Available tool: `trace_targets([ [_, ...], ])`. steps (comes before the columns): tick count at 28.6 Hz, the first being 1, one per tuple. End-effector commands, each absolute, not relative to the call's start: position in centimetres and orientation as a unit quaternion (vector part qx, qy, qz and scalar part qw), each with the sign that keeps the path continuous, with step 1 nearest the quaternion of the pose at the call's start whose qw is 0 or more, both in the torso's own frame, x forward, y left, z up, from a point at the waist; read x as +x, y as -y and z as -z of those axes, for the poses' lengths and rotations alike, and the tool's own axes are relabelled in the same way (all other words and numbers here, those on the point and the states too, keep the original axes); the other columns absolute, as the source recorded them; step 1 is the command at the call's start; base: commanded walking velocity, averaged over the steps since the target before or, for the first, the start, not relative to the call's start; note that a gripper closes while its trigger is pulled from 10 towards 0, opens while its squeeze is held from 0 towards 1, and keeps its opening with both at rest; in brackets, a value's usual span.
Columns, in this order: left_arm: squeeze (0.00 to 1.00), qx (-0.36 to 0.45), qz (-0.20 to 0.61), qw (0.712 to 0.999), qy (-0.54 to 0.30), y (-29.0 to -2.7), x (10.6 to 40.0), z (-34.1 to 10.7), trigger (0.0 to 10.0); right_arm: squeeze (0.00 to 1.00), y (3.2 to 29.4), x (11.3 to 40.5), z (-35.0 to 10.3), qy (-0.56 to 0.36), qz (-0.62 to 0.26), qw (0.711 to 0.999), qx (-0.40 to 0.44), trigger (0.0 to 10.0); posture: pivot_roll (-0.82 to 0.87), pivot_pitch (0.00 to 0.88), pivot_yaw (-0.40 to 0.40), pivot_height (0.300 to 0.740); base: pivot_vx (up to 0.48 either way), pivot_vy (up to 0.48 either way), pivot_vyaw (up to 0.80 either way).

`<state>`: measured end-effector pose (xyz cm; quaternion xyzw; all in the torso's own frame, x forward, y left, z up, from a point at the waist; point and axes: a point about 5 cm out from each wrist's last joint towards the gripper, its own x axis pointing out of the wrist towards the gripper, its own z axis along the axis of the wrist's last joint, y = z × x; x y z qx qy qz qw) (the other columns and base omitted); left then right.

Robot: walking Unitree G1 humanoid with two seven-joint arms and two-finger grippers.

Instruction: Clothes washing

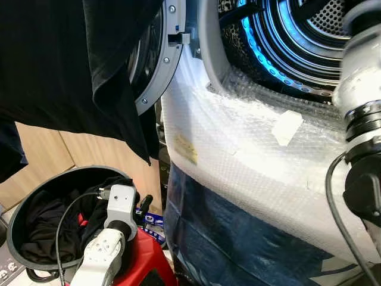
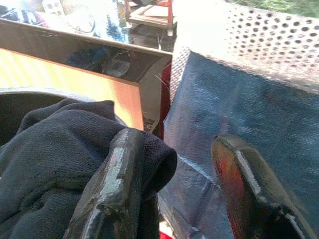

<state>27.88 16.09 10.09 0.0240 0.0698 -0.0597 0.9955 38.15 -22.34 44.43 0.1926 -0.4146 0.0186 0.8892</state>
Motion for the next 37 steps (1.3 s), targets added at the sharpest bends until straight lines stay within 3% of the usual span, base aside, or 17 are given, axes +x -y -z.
trace_targets([
  [1, 0.0, 0.028, 0.066, 0.995, -0.071, -16.0, 27.7, -9.9, 10.0, 0.0, 23.5, 37.6, -44.4, 0.429, -0.012, 0.88, 0.204, 10.0, 0.0, 0.0, -0.022, 0.74, 0.0, 0.0, 0.0],
  [7, 0.0, 0.03, 0.082, 0.994, -0.068, -16.0, 27.5, -10.0, 10.0, 0.0, 22.3, 35.9, -42.8, 0.455, -0.14, 0.859, 0.187, 10.0, 0.0, 0.0, -0.021, 0.74, 0.0, 0.0, 0.0],
  [9, 0.0, 0.032, 0.085, 0.994, -0.065, -16.1, 27.5, -10.1, 10.0, 0.0, 21.9, 34.1, -42.2, 0.465, -0.198, 0.838, 0.206, 10.0, 0.0, 0.0, -0.018, 0.74, 0.0, 0.0, 0.0],
  [19, 0.0, 0.039, 0.144, 0.988, -0.042, -14.8, 27.6, -11.0, 10.0, 0.0, 19.4, 30.9, -40.3, 0.448, -0.339, 0.798, 0.221, 10.0, -0.01, 0.0, -0.012, 0.74, 0.0, 0.0, 0.0],
  [20, 0.0, 0.06, 0.182, 0.981, -0.025, -14.2, 27.5, -11.8, 10.0, 0.0, 18.5, 29.8, -39.0, 0.428, -0.398, 0.781, 0.221, 10.0, 0.0, 0.0, -0.018, 0.74, 0.0, 0.0, 0.0],
  [23, 0.0, 0.078, 0.222, 0.972, -0.006, -13.6, 27.3, -12.9, 10.0, 0.0, 17.7, 28.8, -37.7, 0.399, -0.436, 0.776, 0.218, 10.0, 0.0, 0.0, -0.018, 0.74, 0.0, 0.0, 0.0],
  [37, 0.0, 0.15, 0.395, 0.905, 0.043, -10.2, 25.8, -17.3, 10.0, 0.0, 14.7, 27.2, -32.1, 0.275, -0.532, 0.753, 0.273, 10.0, 0.02, 0.0, -0.043, 0.74, 0.0, 0.0, 0.0],
])
